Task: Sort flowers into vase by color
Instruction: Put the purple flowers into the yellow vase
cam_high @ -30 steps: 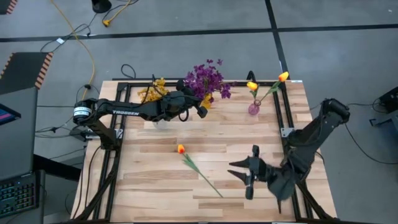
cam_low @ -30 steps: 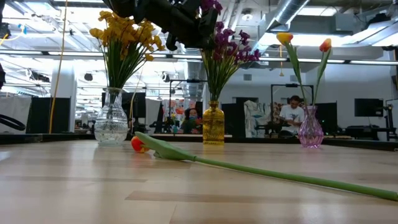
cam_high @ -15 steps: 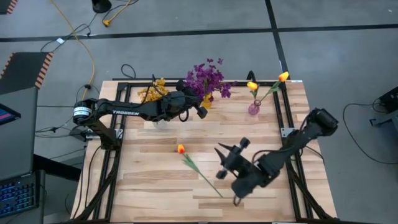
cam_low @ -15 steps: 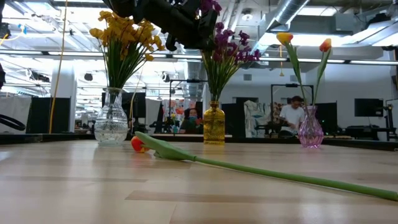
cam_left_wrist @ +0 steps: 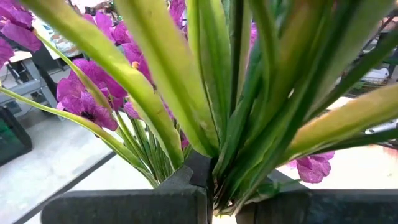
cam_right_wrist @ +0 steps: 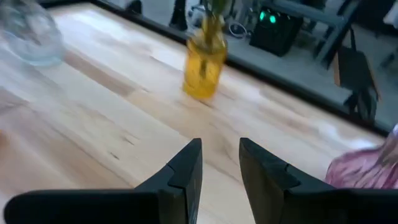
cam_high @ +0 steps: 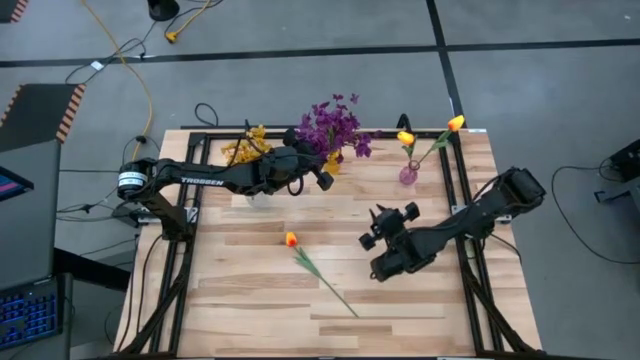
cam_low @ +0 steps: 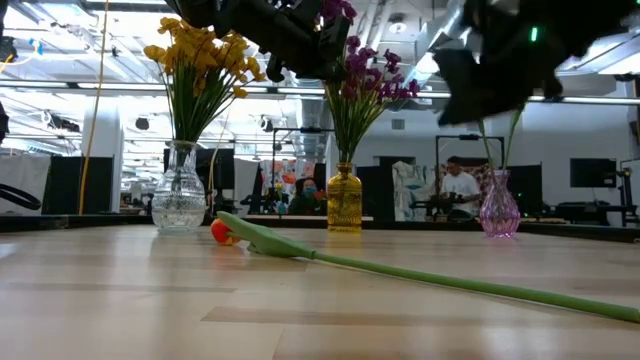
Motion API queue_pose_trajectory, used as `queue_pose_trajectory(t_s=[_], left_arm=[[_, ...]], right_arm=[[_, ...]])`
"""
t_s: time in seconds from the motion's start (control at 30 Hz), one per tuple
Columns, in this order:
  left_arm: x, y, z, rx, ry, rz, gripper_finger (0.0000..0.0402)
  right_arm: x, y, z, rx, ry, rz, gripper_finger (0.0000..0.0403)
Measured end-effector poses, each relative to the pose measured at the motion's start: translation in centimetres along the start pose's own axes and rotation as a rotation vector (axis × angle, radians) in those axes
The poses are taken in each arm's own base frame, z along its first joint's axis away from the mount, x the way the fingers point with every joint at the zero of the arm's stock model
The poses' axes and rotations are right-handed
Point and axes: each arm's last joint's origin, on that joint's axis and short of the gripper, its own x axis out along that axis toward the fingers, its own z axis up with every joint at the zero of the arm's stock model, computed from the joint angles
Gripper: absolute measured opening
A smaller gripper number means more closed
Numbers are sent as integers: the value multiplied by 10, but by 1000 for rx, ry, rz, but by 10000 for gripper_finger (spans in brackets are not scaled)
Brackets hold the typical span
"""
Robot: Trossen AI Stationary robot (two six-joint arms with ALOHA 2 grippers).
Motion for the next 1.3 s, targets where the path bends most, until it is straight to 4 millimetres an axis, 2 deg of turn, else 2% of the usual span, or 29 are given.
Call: queue_pose_trajectory(t_s=[0.13, 0.23, 0.47, 0.63, 0.8, 1.0, 1.13, 1.3], left_arm=[[0, 0, 0, 0, 0, 0, 18], [0, 0, 0, 0, 0, 0, 18], [0, 0, 0, 0, 1, 0, 18], [0, 0, 0, 0, 1, 0, 18], [0, 0, 0, -6, 0, 0, 18], [0, 0, 0, -7, 0, 0, 18], [0, 0, 0, -7, 1, 0, 18], [0, 0, 0, -11, 1, 0, 18]], right_arm=[[19, -1, -17, 60, 14, 11, 132], [33, 1, -20, 20, 44, 44, 132], [68, 6, -3, -91, 64, 171, 132], [89, -1, 8, -119, 57, 150, 132], [102, -8, 13, -94, 65, 110, 132], [112, -12, 16, -63, 117, 174, 133], [119, -13, 23, -11, 152, 228, 153], [126, -16, 31, 18, 154, 228, 210]])
